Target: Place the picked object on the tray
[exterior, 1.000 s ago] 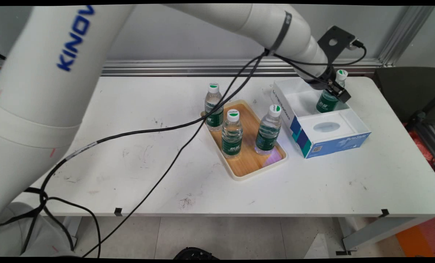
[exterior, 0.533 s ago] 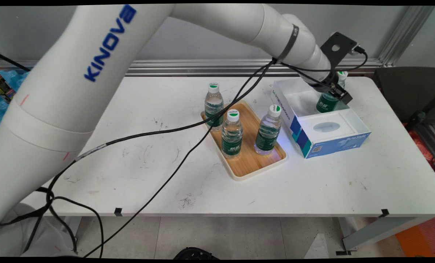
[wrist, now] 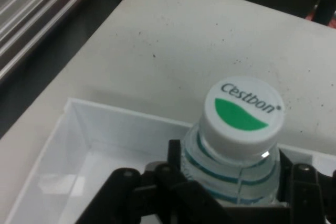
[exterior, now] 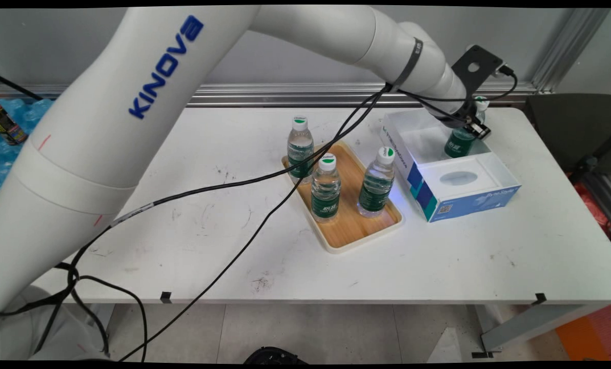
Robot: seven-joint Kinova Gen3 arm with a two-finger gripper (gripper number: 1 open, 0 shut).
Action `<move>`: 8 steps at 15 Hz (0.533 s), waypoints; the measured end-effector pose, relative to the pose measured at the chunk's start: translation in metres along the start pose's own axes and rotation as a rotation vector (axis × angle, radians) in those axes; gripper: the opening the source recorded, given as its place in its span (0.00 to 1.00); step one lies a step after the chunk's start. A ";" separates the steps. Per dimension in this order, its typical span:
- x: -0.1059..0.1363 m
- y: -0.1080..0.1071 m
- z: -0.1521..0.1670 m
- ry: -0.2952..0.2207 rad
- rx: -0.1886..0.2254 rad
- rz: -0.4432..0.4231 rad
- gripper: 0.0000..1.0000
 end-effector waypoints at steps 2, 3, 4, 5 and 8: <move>0.003 -0.002 -0.006 -0.002 0.001 -0.001 0.00; 0.005 -0.003 -0.011 -0.004 0.003 -0.003 0.00; 0.009 -0.003 -0.015 -0.006 0.002 -0.004 0.00; 0.015 -0.004 -0.022 -0.007 0.000 -0.006 0.00; 0.033 -0.005 -0.043 -0.013 -0.003 -0.005 0.00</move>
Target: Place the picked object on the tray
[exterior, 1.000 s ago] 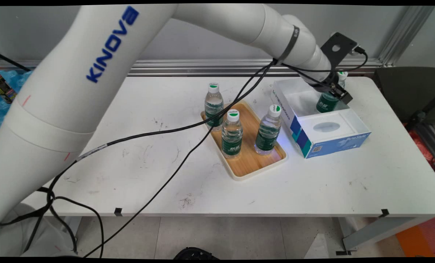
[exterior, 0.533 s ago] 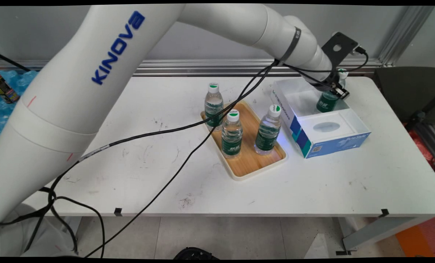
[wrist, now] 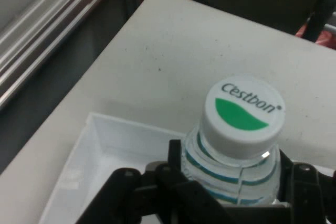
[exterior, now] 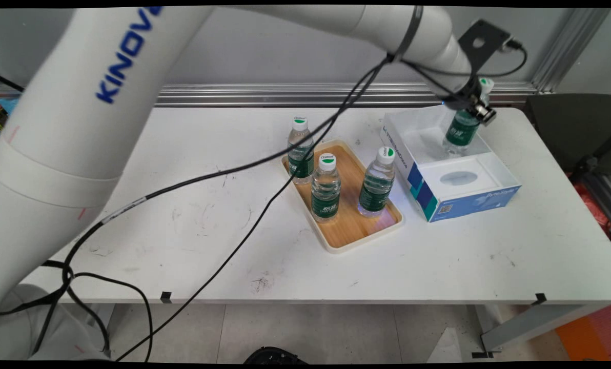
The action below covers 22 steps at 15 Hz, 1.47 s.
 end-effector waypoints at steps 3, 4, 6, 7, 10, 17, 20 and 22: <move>0.019 -0.004 -0.031 -0.033 0.000 0.012 0.00; 0.025 -0.005 -0.043 -0.048 0.001 0.017 0.00; 0.034 -0.010 -0.064 -0.080 0.003 0.030 0.00; 0.038 -0.013 -0.075 -0.097 0.004 0.039 0.00; 0.046 -0.025 -0.107 -0.149 0.007 0.068 0.00; 0.035 -0.073 -0.180 -0.181 -0.019 0.105 0.00; 0.009 -0.092 -0.199 -0.210 -0.041 0.121 0.00; -0.015 -0.102 -0.205 -0.240 -0.059 0.136 0.00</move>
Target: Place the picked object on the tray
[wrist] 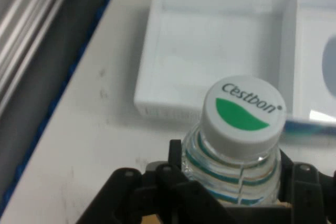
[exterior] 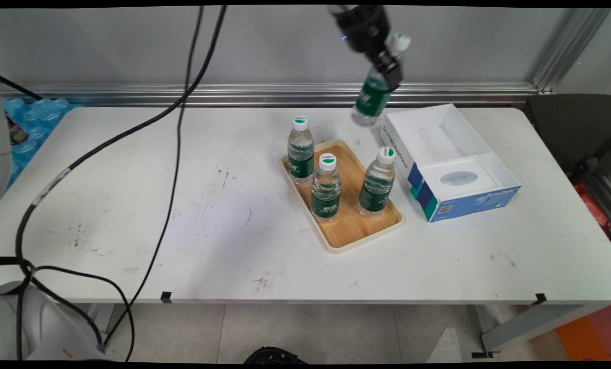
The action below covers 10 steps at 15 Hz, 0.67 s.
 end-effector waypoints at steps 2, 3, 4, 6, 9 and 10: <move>-0.025 -0.005 0.006 -0.025 -0.018 0.016 0.00; -0.036 -0.007 0.011 -0.034 -0.027 0.024 0.00; -0.043 -0.009 0.016 -0.037 -0.034 0.030 0.00; -0.058 -0.012 0.030 -0.037 -0.048 0.042 0.00; -0.072 -0.015 0.050 -0.026 -0.064 0.056 0.00; -0.076 -0.016 0.056 -0.020 -0.068 0.060 0.00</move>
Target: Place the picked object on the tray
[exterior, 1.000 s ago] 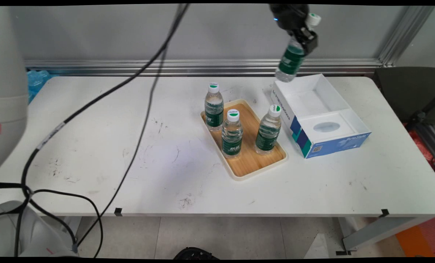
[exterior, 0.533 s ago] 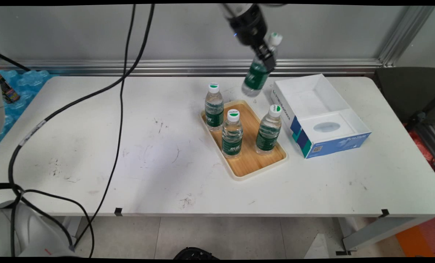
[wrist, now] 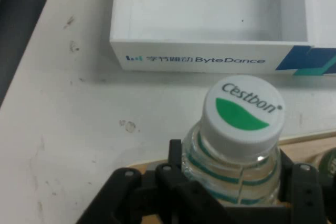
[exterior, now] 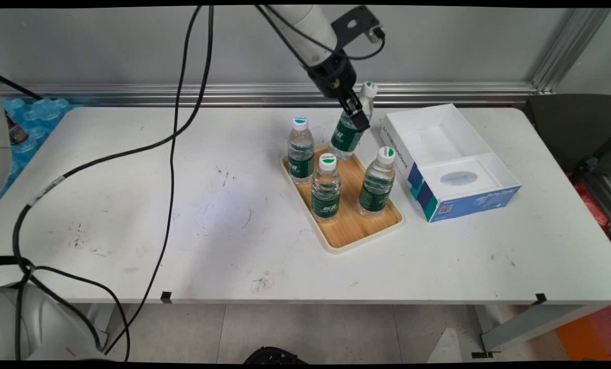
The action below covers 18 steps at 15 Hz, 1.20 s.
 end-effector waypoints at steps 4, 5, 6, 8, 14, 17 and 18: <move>-0.016 -0.005 0.021 0.022 -0.018 0.031 0.00; -0.020 -0.007 0.025 0.029 -0.019 0.039 0.00; -0.023 -0.009 0.029 0.036 -0.019 0.045 0.00; -0.028 -0.011 0.036 0.050 -0.020 0.057 0.00; -0.043 -0.020 0.044 0.093 -0.020 0.059 0.00; -0.049 -0.022 0.042 0.114 -0.018 0.051 1.00; -0.051 -0.023 0.041 0.122 -0.018 0.049 1.00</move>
